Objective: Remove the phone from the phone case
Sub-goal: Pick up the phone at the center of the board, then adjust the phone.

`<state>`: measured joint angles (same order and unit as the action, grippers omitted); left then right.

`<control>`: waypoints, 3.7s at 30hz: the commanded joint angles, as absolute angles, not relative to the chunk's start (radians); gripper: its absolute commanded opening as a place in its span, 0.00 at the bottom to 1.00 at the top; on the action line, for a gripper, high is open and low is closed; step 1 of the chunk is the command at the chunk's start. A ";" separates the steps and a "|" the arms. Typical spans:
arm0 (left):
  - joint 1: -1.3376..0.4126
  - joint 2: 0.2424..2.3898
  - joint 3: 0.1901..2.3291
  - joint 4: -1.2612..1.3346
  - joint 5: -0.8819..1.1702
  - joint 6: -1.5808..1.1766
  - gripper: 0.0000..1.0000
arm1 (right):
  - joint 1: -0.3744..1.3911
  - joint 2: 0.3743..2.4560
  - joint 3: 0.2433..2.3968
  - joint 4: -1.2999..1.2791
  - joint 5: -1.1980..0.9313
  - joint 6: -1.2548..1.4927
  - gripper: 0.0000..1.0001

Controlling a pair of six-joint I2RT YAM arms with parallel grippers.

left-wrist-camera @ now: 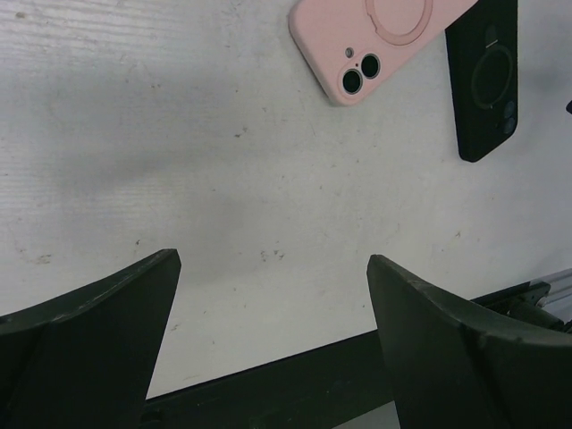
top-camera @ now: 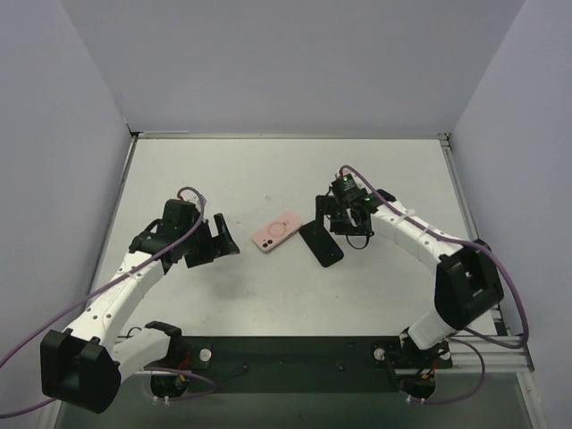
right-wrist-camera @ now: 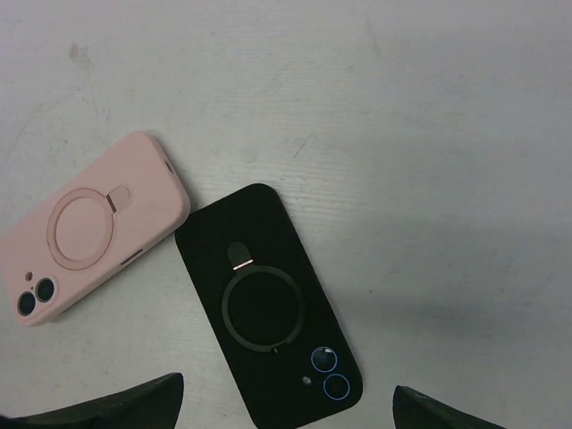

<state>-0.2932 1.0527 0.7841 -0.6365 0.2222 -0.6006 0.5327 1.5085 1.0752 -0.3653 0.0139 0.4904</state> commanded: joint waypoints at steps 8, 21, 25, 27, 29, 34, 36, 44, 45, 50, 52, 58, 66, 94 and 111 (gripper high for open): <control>-0.328 1.095 0.848 -0.715 0.199 -0.589 0.97 | 0.541 1.851 1.290 -0.566 -0.106 0.333 0.92; -0.328 1.140 0.862 -0.709 0.221 -0.584 0.97 | 0.581 1.893 1.204 -0.522 -0.140 0.261 0.92; -0.330 1.141 0.865 -0.706 0.216 -0.594 0.98 | 0.610 1.904 1.190 -0.517 -0.048 0.281 0.92; -0.330 1.131 0.862 -0.703 0.200 -0.603 0.98 | 0.615 1.913 1.181 -0.506 -0.031 0.293 0.92; -0.331 1.123 0.853 -0.704 0.192 -0.610 0.97 | 0.615 1.921 1.167 -0.476 -0.031 0.307 0.92; -0.330 1.095 0.836 -0.712 0.146 -0.670 0.98 | 0.614 1.927 1.149 -0.419 -0.038 0.330 0.73; -0.325 1.088 0.842 -0.710 0.109 -0.721 0.97 | 0.611 1.916 1.141 -0.410 -0.020 0.363 0.55; -0.330 1.223 0.948 -0.646 0.189 -0.791 0.97 | 0.597 1.711 1.046 -0.354 -0.121 0.469 0.00; -0.331 1.227 0.954 -0.626 0.199 -0.808 0.97 | 0.595 1.688 1.023 -0.348 -0.124 0.494 0.00; -0.339 1.207 0.888 -0.540 0.204 -0.842 0.93 | 0.574 1.536 0.939 -0.311 -0.268 0.528 0.00; -0.336 1.210 0.807 -0.467 0.242 -0.902 0.93 | 0.546 1.481 0.890 -0.295 -0.314 0.538 0.00; -0.466 1.359 0.765 -0.255 0.309 -1.014 0.93 | 0.534 1.385 0.785 -0.218 -0.509 0.548 0.00; -0.603 1.615 0.845 0.027 0.472 -1.152 0.93 | 0.563 1.371 0.752 -0.215 -0.531 0.558 0.00; -0.713 1.829 0.899 0.125 0.422 -1.388 0.00 | 0.640 1.407 0.802 -0.274 -0.410 0.546 0.51; -0.719 1.959 1.457 -1.080 0.150 -1.212 0.00 | 1.018 1.379 1.005 -0.449 0.220 0.476 0.72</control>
<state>-0.7181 1.9411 1.4029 -0.7933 0.1867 -1.2171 0.9554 1.3254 0.9379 -0.3702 0.0151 0.5076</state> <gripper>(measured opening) 0.232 0.764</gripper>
